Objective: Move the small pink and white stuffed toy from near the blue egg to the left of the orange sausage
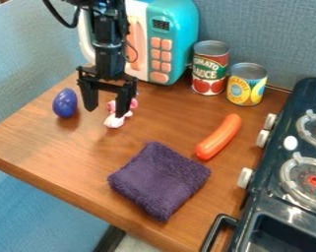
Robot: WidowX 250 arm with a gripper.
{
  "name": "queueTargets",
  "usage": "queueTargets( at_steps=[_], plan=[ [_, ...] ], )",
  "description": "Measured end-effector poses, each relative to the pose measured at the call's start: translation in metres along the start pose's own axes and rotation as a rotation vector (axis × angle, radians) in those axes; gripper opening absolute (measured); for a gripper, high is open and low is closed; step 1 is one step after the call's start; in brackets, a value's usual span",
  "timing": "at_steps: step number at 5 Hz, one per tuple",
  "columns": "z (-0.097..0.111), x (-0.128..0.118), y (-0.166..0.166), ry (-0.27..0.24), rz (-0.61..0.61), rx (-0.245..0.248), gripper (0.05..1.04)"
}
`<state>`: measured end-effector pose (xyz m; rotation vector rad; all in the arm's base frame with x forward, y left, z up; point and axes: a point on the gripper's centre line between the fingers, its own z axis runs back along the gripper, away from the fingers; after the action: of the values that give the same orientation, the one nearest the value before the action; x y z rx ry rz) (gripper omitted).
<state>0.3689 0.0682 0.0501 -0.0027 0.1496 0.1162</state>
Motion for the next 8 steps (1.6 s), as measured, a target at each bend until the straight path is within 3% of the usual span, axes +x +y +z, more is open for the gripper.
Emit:
queueTargets(
  at_steps=[1,3,5,6,7,8],
  plan=[
    [-0.013,0.014,0.000,0.038,0.009,-0.013,0.999],
    [-0.024,0.030,0.001,0.058,0.071,-0.003,0.952],
    [-0.025,0.026,0.002,0.074,0.088,-0.003,0.453],
    [-0.002,0.025,-0.006,0.052,0.061,0.004,0.393],
    [0.030,0.029,-0.049,-0.011,-0.065,0.038,0.392],
    [0.030,0.026,-0.079,-0.009,-0.173,0.052,0.392]
  ],
)
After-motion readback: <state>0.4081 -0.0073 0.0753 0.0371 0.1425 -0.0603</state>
